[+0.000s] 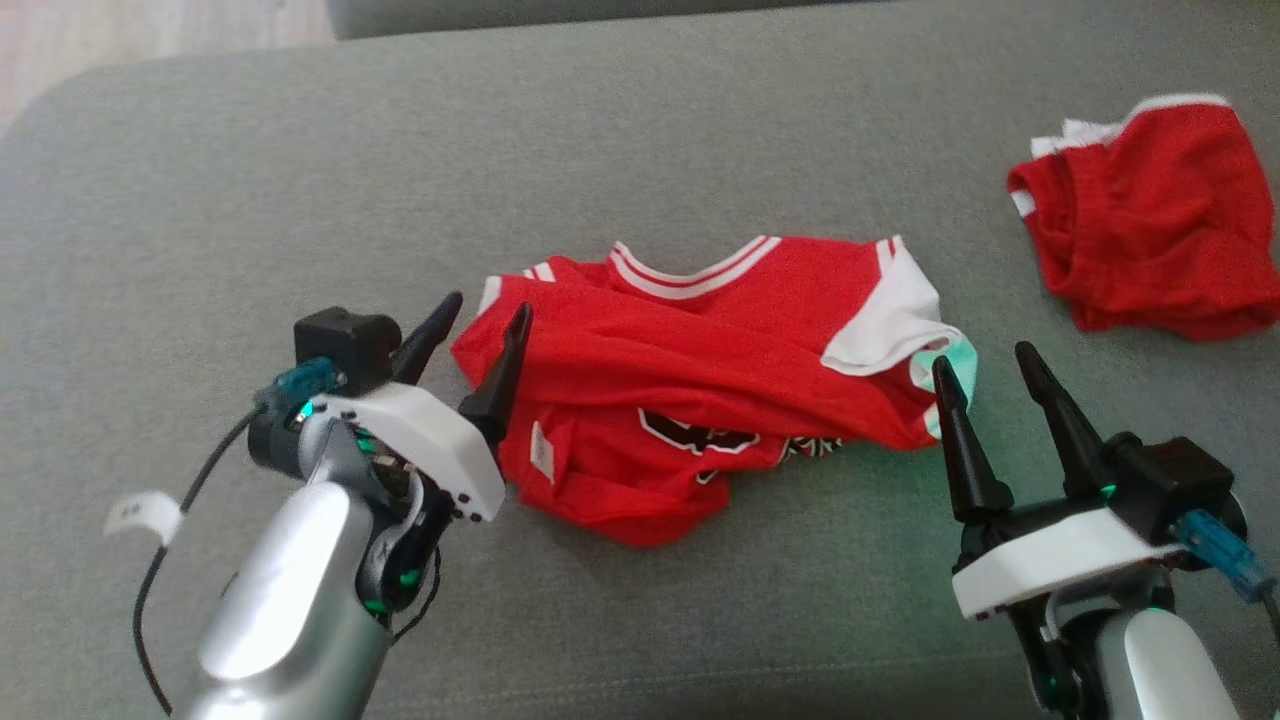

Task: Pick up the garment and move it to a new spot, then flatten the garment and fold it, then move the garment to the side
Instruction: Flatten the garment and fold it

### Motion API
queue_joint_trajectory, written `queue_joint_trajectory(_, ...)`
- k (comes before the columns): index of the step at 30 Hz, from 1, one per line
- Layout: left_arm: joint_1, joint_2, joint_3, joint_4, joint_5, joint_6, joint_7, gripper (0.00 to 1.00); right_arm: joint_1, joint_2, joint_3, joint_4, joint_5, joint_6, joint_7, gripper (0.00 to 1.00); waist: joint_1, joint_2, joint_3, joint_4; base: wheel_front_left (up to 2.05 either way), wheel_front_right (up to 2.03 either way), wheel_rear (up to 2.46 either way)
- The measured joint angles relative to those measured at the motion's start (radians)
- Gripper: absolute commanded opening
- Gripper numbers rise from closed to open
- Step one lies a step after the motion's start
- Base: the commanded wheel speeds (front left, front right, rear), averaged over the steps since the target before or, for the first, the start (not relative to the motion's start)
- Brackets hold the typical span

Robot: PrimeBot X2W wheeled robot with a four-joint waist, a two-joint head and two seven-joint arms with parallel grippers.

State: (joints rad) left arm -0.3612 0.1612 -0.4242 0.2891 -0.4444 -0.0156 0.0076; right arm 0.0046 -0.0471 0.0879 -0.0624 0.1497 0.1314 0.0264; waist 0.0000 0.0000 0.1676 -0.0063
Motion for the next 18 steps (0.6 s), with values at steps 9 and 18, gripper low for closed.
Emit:
queue_joint_trajectory(9, -0.034, -0.009, 0.01, 0.136, -0.123, -0.066, 0.126, 0.53, -0.004, 0.0, -0.004, 0.027, 0.012, 0.0, -0.019, 1.0, 0.0, 0.0, 0.037, -0.04, 0.0, 0.0, 0.0)
queue_joint_trajectory(18, -0.034, 0.029, 0.005, 0.011, -0.105, -0.081, 0.069, 0.0, -0.02, 0.0, -0.011, 0.034, 0.038, 0.0, -0.028, 1.0, 0.0, 0.0, 0.033, -0.029, 0.0, 0.0, 0.0)
